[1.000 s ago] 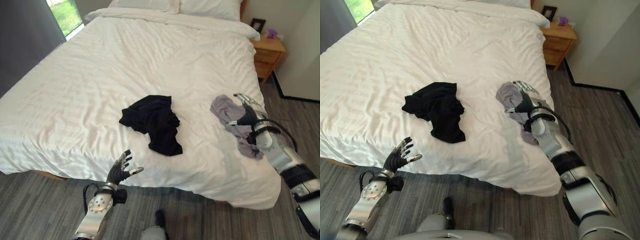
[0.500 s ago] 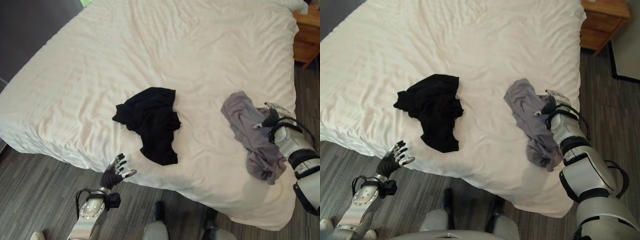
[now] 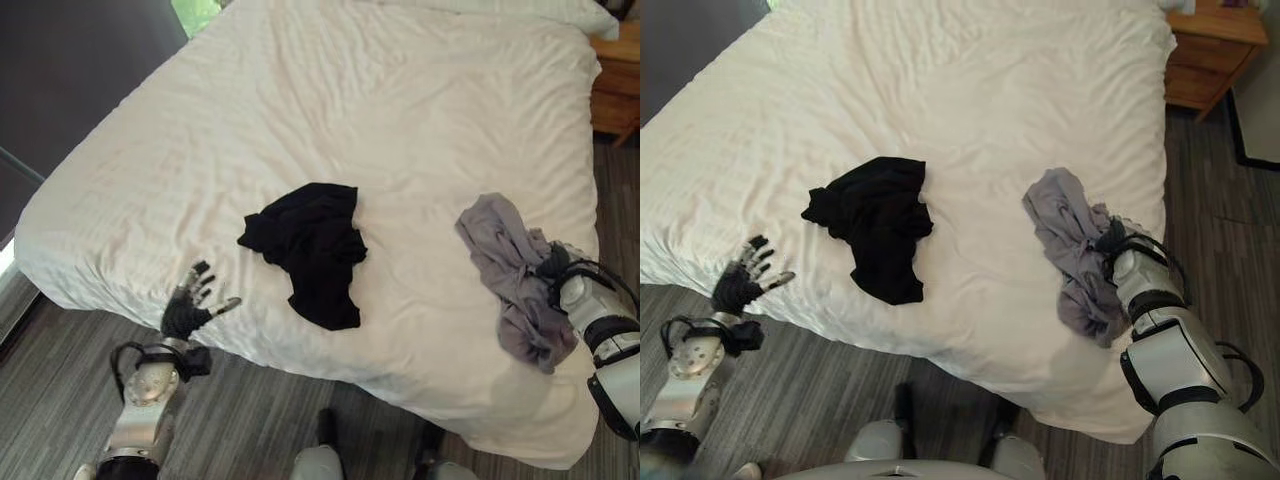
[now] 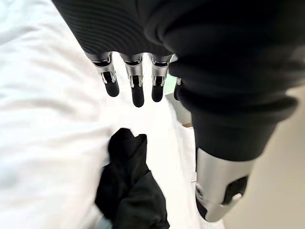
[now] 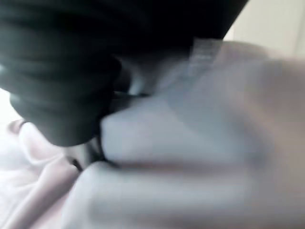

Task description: Pick up bed clothes into laundry basket.

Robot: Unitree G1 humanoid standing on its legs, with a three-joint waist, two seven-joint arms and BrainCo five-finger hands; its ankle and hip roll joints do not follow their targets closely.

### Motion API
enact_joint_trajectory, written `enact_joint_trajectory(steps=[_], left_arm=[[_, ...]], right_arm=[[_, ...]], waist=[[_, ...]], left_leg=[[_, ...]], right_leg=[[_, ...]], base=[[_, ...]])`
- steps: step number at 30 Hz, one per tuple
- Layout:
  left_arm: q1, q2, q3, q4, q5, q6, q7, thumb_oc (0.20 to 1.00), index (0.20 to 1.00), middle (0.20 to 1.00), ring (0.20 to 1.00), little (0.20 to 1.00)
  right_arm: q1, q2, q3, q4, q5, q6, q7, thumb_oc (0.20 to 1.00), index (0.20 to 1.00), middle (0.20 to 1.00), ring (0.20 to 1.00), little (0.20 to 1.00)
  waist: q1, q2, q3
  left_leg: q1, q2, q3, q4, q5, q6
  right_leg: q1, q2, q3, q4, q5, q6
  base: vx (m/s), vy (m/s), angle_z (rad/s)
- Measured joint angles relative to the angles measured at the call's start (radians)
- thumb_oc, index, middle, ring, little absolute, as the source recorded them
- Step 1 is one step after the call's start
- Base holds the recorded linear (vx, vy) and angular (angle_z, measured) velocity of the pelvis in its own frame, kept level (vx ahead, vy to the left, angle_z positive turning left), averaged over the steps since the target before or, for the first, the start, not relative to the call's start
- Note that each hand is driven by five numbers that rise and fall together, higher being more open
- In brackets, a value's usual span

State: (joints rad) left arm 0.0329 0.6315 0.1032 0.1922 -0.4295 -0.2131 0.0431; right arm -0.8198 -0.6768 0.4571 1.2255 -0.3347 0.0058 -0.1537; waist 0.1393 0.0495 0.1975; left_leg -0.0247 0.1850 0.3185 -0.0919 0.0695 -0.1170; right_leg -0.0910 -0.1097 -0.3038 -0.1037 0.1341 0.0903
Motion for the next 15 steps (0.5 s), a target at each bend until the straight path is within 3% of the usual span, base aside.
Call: enact_joint_trajectory(steps=[6,7,8,11,15], left_arm=[[-0.116,0.046,-0.014,0.059,0.101,-0.023,0.081,1.000,1.000,1.000,1.000,1.000],[-0.152,0.052,-0.036,0.099,0.161,-0.011,0.096,1.000,1.000,1.000,1.000,1.000],[-0.159,0.066,-0.051,0.111,0.179,0.001,0.107,1.000,1.000,1.000,1.000,1.000],[-0.183,0.128,-0.068,0.168,0.353,0.045,0.112,1.000,1.000,1.000,1.000,1.000],[-0.247,0.152,-0.155,0.331,0.481,0.075,0.130,1.000,1.000,1.000,1.000,1.000]], right_arm=[[0.031,-0.117,-0.037,-0.250,0.033,0.010,0.007,0.200,0.200,0.200,0.200,0.200],[0.071,-0.176,-0.102,-0.409,0.062,0.010,0.005,0.200,0.200,0.200,0.200,0.200],[0.090,-0.192,-0.142,-0.474,0.071,0.005,-0.009,0.200,0.200,0.200,0.200,0.200],[0.211,-0.266,-0.319,-0.704,0.114,-0.012,-0.059,0.200,0.200,0.200,0.200,0.200],[0.300,-0.305,-0.418,-0.732,0.150,-0.021,-0.098,0.200,0.200,0.200,0.200,0.200]], waist=[[-0.042,-0.012,-0.013],[-0.058,-0.019,-0.016],[-0.059,-0.023,-0.020],[-0.119,-0.056,-0.039],[-0.170,-0.079,-0.074]], left_leg=[[0.019,0.001,0.023,0.000,0.010,0.005],[0.030,0.001,0.030,0.000,0.010,0.005],[0.034,0.001,0.035,0.000,0.009,0.005],[0.056,0.002,0.059,-0.001,0.003,-0.002],[0.085,0.006,0.089,-0.002,-0.013,-0.004]], right_leg=[[0.009,0.003,0.018,0.003,0.014,-0.007],[0.011,0.006,0.031,0.003,0.023,-0.010],[0.011,0.006,0.037,0.003,0.023,-0.010],[0.018,0.015,0.059,0.003,0.023,-0.011],[0.029,0.016,0.083,0.003,0.018,-0.005]], base=[[0.04,0.070,-0.08],[0.08,0.114,-0.21],[0.08,0.101,-0.29],[0.05,0.065,-0.22],[0.04,0.057,-0.24]])
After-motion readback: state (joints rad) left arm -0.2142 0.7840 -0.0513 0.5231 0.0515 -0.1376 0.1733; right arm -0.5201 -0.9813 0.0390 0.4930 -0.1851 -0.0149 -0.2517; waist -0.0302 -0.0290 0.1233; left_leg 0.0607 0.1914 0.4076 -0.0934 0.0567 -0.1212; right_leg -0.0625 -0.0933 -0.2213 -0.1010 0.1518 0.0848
